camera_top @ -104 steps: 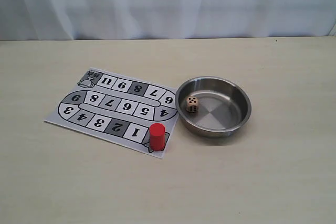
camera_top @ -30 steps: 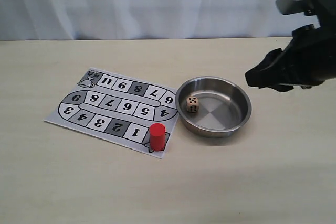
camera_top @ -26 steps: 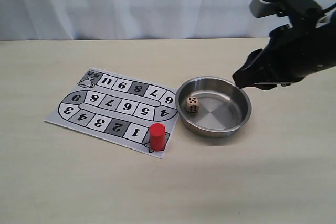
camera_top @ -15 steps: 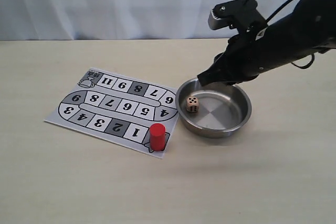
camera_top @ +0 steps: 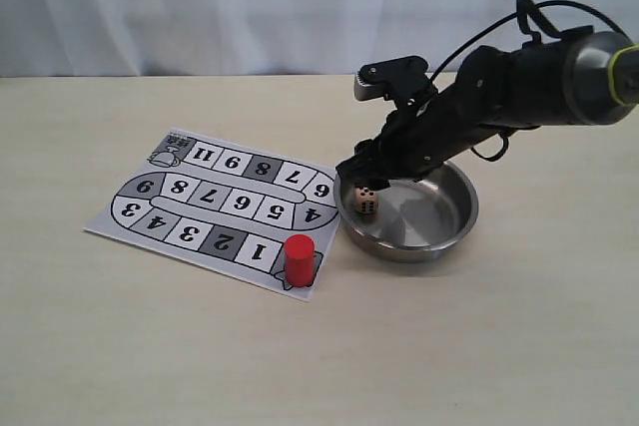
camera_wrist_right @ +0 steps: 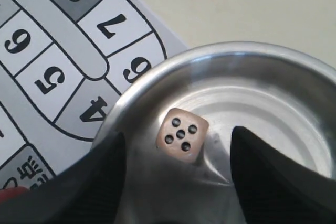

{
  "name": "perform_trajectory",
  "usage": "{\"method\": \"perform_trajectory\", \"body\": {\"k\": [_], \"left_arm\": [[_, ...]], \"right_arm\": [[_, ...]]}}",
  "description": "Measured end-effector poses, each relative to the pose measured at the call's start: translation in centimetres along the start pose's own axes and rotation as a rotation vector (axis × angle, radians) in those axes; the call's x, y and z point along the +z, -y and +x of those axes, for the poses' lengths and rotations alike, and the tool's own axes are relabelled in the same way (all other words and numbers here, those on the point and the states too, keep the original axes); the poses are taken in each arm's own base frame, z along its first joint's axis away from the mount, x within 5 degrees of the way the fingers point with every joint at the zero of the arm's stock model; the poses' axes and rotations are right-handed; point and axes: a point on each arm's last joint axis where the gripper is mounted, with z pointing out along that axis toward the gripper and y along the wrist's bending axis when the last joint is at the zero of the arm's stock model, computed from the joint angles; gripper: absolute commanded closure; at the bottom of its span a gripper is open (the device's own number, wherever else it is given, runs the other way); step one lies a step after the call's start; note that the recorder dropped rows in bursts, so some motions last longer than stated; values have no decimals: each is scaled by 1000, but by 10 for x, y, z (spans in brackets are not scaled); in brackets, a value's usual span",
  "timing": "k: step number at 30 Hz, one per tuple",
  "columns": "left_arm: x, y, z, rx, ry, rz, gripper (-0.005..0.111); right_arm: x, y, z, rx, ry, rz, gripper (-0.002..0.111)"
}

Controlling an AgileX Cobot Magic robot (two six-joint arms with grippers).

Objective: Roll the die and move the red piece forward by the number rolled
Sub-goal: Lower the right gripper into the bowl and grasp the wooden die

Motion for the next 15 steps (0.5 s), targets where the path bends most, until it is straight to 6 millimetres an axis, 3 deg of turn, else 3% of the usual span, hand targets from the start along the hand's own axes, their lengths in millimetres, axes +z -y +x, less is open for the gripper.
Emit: {"method": "perform_trajectory", "body": {"k": [15], "left_arm": [[0, 0, 0, 0, 0, 0, 107]], "right_arm": [[32, 6, 10, 10, 4, 30, 52]]}}
